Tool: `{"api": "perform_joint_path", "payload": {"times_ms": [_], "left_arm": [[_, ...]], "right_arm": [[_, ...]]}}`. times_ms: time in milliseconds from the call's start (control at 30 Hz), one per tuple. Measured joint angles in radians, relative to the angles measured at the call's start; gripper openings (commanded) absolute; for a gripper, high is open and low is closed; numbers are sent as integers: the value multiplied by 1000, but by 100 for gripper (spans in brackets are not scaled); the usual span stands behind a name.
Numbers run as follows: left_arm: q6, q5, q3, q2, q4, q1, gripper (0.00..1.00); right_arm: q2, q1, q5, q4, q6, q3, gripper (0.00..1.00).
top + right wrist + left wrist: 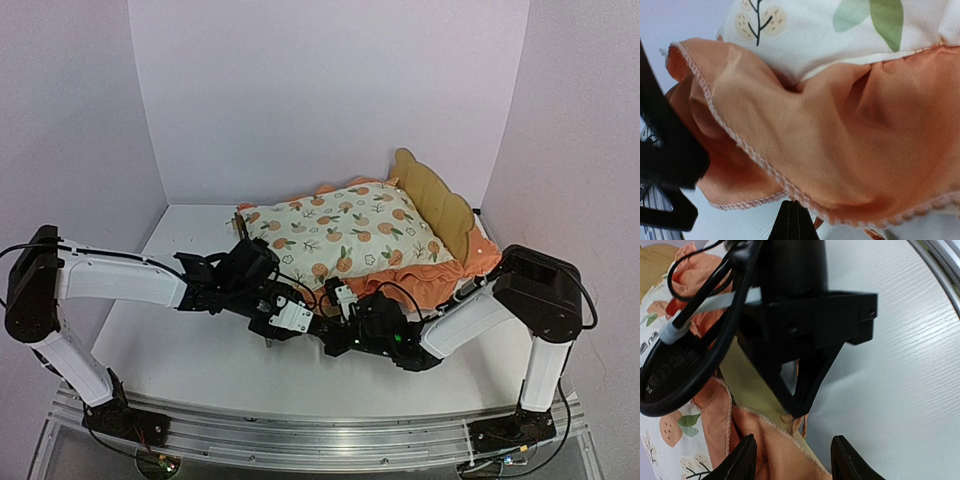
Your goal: Set up the pet bed
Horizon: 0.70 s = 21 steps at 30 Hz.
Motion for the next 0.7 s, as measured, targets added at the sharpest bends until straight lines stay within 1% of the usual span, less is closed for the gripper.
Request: {"api": "perform_joint_path", "payload": {"times_ms": [100,267,300,400,500,700], "left_arm": [[-11,-54,32,9,-51,4,54],[-52,-127,54,29,-96,4,49],[-61,-141,58,39,-100,4,46],[-86,-186,70,75,-91,4,27],[-122,-206,97,89,-96,5,16],[-200,-211,120,87,-125,7,6]], "right_arm": [[9,-2,-14,-1,-19,0,0],[9,-9,-28,-2,-42,0,0],[9,-12,-31,-2,-45,0,0],[9,-23,-40,-2,-56,0,0],[8,-35,-52,-2,-65,-1,0],[3,-66,-119,-5,-103,-4,0]]}}
